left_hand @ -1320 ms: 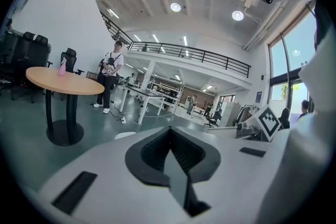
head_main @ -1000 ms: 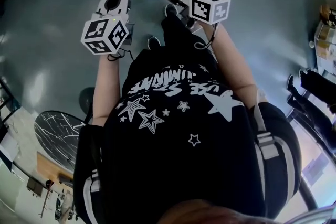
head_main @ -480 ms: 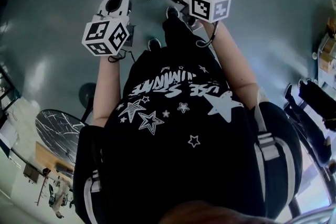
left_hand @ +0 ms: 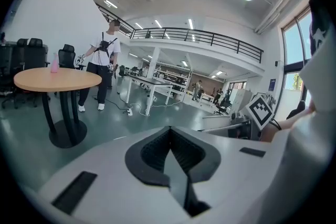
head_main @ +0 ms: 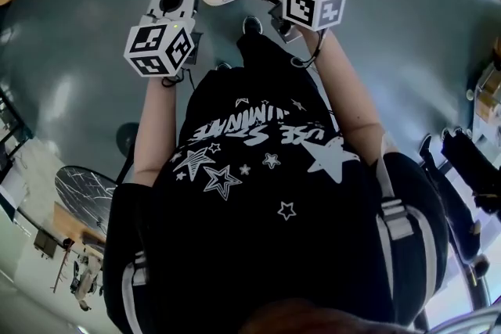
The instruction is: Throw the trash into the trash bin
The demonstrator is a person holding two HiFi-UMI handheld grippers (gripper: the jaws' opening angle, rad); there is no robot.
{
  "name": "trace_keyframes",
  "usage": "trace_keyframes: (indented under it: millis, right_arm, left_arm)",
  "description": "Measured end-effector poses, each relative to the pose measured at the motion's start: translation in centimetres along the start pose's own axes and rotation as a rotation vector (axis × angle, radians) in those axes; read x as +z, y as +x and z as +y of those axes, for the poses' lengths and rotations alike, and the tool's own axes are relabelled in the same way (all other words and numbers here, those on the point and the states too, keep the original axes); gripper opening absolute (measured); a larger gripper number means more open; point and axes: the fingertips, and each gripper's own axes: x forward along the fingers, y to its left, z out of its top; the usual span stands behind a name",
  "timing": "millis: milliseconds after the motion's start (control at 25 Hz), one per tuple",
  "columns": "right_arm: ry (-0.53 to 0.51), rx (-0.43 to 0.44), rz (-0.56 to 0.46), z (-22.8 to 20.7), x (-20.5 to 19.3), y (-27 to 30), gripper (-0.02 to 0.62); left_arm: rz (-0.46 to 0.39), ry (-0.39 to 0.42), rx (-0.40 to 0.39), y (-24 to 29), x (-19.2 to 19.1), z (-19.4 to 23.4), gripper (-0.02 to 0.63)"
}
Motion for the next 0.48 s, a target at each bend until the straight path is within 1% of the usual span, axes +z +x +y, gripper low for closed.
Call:
trace_keyframes:
  millis: [120,200,320,480]
  right_arm:
    - [0.004,0.013,0.001,-1.8,1.2,0.3,0.328]
    - [0.013,0.032,0.006,-2.6,1.6,0.8,0.328]
    - [0.024,0.067,0.030,-3.3,1.5,1.5,0.328]
    - [0.016,0.088,0.068,-3.8,1.2,2.5,0.328]
  left_arm:
    - [0.006,0.016,0.015,1.9,0.5,-0.4,0.011]
    - [0.014,0.009,0.046,2.5,0.3,-0.2,0.011]
    - [0.025,-0.003,0.093,2.9,-0.2,0.1,0.011]
    - [0.034,-0.017,0.120,3.4,-0.5,0.2,0.011]
